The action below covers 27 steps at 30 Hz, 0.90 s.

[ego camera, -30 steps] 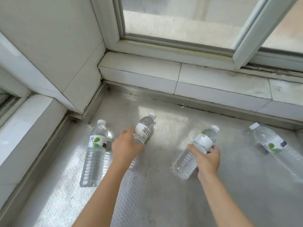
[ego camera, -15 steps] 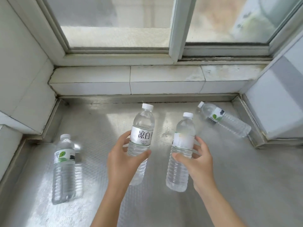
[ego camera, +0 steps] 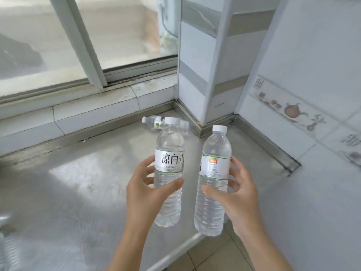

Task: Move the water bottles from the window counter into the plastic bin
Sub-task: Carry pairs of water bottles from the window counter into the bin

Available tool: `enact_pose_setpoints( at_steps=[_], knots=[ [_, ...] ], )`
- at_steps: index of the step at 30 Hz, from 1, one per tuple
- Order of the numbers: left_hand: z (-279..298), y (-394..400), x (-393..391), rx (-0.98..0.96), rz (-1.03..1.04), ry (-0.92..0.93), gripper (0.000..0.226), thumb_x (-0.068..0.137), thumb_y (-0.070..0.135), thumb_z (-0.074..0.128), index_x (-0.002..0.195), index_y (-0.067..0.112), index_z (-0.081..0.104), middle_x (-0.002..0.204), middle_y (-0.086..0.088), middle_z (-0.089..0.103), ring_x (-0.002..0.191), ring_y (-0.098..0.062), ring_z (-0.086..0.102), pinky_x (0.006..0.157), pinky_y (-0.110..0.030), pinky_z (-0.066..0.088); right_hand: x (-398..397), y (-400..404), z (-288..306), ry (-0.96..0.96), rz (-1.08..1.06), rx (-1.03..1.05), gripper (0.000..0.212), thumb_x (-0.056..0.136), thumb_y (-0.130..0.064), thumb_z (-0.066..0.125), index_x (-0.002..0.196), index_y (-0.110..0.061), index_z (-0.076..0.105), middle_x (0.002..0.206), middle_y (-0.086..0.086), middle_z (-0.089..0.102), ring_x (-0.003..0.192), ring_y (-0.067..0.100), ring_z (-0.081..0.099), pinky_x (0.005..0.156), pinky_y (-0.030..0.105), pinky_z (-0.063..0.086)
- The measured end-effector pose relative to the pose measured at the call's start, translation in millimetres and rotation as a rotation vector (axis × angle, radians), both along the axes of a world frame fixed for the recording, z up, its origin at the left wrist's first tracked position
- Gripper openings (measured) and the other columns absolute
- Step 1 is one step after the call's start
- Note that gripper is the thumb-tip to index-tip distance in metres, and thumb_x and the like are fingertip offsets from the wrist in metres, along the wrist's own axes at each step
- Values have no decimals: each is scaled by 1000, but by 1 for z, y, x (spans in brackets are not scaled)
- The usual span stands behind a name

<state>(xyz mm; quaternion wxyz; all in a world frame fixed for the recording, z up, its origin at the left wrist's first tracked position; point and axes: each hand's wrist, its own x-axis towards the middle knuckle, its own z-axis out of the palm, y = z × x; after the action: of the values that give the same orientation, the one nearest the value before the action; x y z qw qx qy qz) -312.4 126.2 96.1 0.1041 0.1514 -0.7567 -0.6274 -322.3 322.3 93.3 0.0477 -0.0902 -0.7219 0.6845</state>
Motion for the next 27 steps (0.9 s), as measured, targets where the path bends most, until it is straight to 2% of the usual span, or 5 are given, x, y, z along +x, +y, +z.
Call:
enact_pose_setpoints(
  at_steps=[6, 10, 14, 19, 27],
  knots=[
    [14, 105, 47, -4, -240, 24, 69, 47, 38, 96, 106, 54, 64, 103, 13, 75, 87, -7, 72, 72, -29, 57, 89, 103, 16, 53, -197, -6, 89, 40, -29, 88, 119, -51, 53, 110, -23, 66, 93, -2, 65, 65, 18, 54],
    [24, 175, 81, -5, -390, 50, 70, 44, 49, 90, 108, 51, 64, 103, 13, 75, 91, -12, 73, 82, -43, 59, 153, 167, 26, 65, -327, 5, 89, 41, -30, 88, 118, -54, 52, 114, -18, 65, 97, -1, 64, 77, 25, 52],
    [34, 244, 116, -2, -564, 79, 65, 47, 45, 90, 105, 55, 64, 100, 21, 75, 86, -3, 73, 73, -31, 58, 216, 224, 34, 77, -454, 7, 90, 45, -26, 91, 122, -52, 51, 115, -16, 65, 98, 1, 64, 76, 25, 52],
    [43, 325, 155, -10, -799, 67, 72, 47, 47, 91, 113, 50, 63, 103, 16, 75, 90, -6, 73, 79, -36, 59, 284, 283, 44, 97, -639, 17, 88, 49, -18, 93, 115, -59, 52, 112, -22, 65, 99, -2, 63, 76, 25, 52],
    [51, 455, 203, 1, -1193, 56, 71, 41, 48, 90, 106, 58, 63, 99, 20, 74, 84, -3, 70, 65, -15, 53, 379, 359, 56, 120, -997, -19, 95, 38, -28, 90, 121, -53, 53, 115, -14, 67, 105, 6, 64, 75, 31, 56]
  ],
)
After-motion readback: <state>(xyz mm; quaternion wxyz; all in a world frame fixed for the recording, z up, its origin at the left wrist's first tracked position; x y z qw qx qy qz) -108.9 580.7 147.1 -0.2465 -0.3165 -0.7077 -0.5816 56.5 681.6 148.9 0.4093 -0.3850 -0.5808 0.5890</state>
